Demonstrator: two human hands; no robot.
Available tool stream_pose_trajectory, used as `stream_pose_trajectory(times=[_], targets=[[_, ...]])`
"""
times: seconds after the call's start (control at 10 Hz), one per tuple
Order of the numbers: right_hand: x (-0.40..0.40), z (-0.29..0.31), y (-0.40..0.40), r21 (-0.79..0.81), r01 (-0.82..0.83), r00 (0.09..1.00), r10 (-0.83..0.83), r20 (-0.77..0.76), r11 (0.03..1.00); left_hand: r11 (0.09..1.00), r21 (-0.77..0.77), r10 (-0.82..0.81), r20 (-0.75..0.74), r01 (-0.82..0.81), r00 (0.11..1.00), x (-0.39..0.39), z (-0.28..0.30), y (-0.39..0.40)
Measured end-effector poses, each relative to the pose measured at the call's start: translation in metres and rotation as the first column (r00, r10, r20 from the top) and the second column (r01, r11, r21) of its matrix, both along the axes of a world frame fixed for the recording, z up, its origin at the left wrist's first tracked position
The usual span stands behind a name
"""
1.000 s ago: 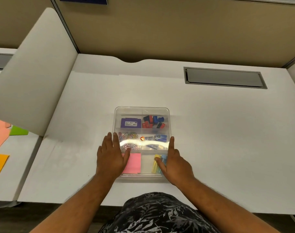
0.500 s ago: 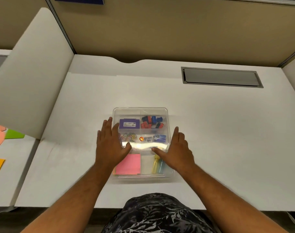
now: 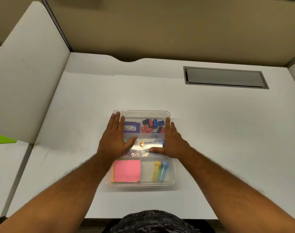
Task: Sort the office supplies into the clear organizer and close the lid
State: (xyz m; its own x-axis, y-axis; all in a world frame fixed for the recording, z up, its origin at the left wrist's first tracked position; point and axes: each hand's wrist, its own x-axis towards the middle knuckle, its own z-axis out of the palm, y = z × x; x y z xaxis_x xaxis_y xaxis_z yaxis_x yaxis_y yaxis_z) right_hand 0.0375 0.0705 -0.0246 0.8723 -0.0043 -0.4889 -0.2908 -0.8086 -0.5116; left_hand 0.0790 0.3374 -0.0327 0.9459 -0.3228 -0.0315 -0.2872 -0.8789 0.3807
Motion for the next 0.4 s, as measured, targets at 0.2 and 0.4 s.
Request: stream_pose_trajectory(times=[0.2,0.4], targets=[[0.007,0.002,-0.003,0.006,-0.019,0.997,0.02,-0.081,1.0,0.999,0.037,-0.021,-0.064,0.023,0.998,0.0,0.006,0.002],[0.006,0.01,-0.003,-0.087,0.017,0.998,-0.012,0.058,0.996,0.964,0.261,-0.054,-0.018,0.057,0.998,0.01,0.024,0.0]])
